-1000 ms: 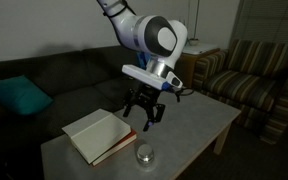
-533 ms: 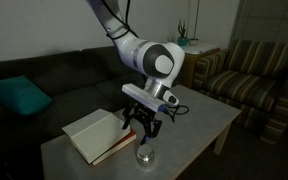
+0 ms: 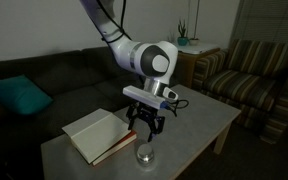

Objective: Remove the lid from the bottle, put the lid on the table, pick up the lid and put it back on the bottle

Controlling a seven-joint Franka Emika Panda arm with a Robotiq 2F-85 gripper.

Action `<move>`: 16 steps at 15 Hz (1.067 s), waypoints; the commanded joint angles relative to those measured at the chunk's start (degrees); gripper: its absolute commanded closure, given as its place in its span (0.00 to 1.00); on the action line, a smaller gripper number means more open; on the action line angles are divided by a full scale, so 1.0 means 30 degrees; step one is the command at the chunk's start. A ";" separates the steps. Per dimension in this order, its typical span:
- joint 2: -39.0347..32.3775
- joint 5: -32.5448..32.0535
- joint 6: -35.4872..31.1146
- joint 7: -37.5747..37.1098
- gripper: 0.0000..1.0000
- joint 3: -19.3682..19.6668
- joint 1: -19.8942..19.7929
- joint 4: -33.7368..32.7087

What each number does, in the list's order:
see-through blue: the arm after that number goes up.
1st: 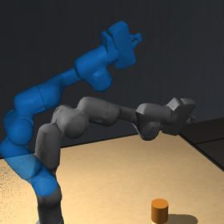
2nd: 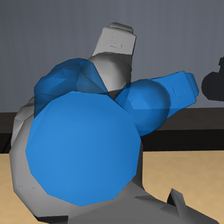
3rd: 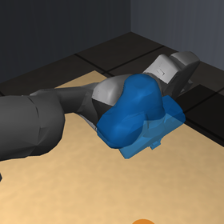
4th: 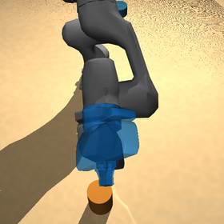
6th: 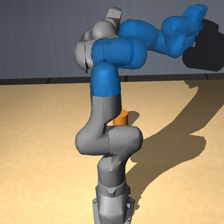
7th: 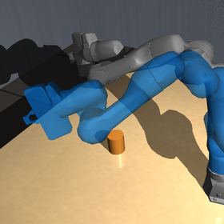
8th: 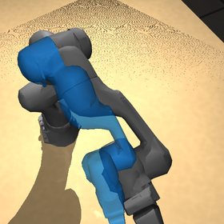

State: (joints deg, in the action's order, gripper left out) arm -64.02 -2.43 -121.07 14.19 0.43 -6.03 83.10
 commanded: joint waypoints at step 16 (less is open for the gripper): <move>-0.1692 -0.0531 -0.1254 0.0489 0.00 -0.0318 0.0144 -0.1379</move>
State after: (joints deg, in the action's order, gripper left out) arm -67.19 -3.66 -124.73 14.24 0.26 -4.76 81.06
